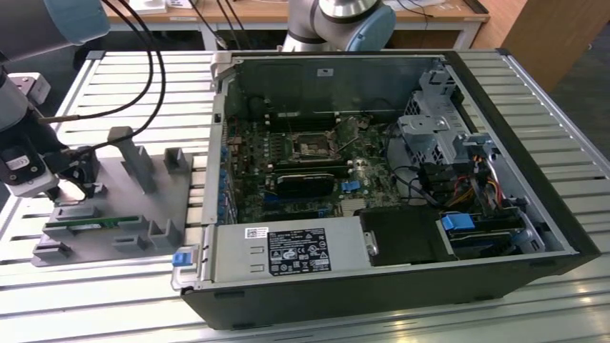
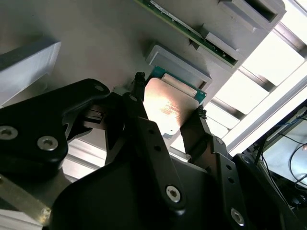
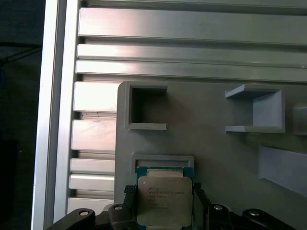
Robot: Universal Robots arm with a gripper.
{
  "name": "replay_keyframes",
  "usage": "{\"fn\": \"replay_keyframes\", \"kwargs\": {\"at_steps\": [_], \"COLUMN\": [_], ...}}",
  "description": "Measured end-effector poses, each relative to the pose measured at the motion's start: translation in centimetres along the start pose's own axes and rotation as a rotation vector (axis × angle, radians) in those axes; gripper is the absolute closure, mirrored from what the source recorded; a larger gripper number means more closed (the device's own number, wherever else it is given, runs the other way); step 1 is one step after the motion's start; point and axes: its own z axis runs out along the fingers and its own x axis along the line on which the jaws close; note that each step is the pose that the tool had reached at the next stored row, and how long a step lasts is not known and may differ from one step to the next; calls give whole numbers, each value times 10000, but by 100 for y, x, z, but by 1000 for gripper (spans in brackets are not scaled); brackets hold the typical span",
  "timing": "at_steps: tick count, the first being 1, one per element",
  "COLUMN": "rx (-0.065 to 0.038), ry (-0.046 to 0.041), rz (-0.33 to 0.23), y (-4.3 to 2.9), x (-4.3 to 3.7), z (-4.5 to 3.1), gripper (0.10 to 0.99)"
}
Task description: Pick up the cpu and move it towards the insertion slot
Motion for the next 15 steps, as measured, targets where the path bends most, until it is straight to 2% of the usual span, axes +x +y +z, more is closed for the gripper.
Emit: {"fn": "replay_keyframes", "kwargs": {"at_steps": [15], "rx": [0], "ry": [0], "rz": [0], "y": [11], "x": [0], "z": [-39], "gripper": [541]}}
